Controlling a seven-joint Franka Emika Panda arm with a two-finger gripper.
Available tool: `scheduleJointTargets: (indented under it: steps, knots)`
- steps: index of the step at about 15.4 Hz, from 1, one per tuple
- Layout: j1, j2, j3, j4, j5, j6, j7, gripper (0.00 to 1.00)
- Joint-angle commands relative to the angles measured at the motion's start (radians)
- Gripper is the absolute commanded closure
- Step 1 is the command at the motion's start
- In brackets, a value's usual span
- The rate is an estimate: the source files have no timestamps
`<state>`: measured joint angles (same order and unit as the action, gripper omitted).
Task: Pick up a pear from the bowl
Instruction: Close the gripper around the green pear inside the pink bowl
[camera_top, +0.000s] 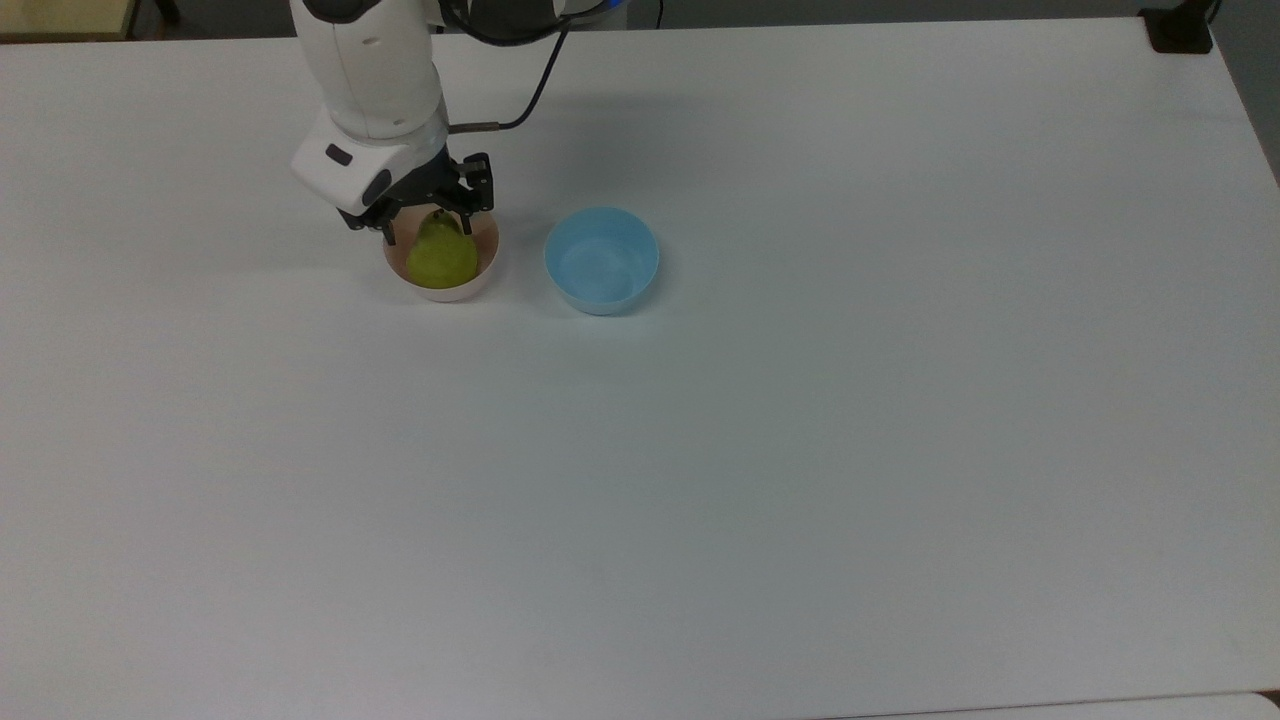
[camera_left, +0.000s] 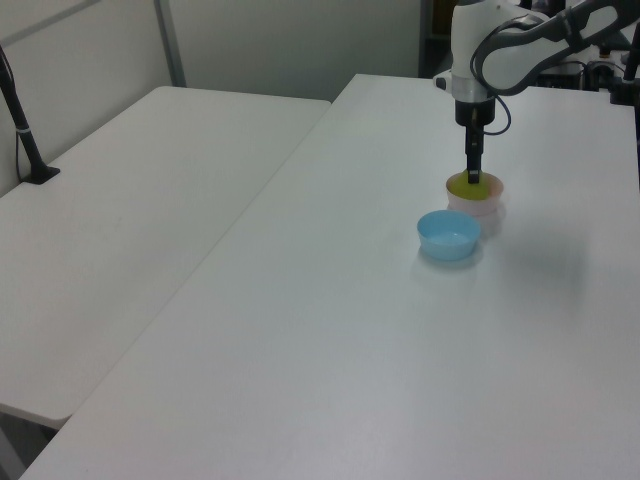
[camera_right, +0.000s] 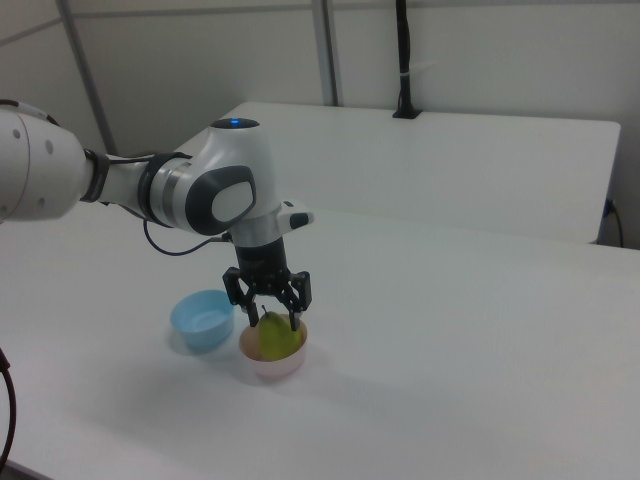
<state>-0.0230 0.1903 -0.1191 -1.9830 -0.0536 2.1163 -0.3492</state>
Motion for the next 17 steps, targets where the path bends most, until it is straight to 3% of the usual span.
scheduleJointTargets:
  steps: [1, 5, 7, 10, 12, 17]
  knots:
    - [0.024, 0.014, -0.005, -0.017, 0.008, 0.050, 0.010, 0.25]
    - [0.038, 0.031, -0.005, -0.019, 0.000, 0.060, 0.026, 0.25]
    - [0.038, 0.031, -0.005, -0.020, 0.000, 0.062, 0.026, 0.35]
    - [0.038, 0.031, -0.005, -0.022, -0.011, 0.060, 0.026, 0.59]
    - [0.037, 0.028, -0.005, -0.020, -0.011, 0.054, 0.024, 0.69]
    - [0.037, -0.028, -0.005, 0.029, -0.011, -0.079, 0.027, 0.69]
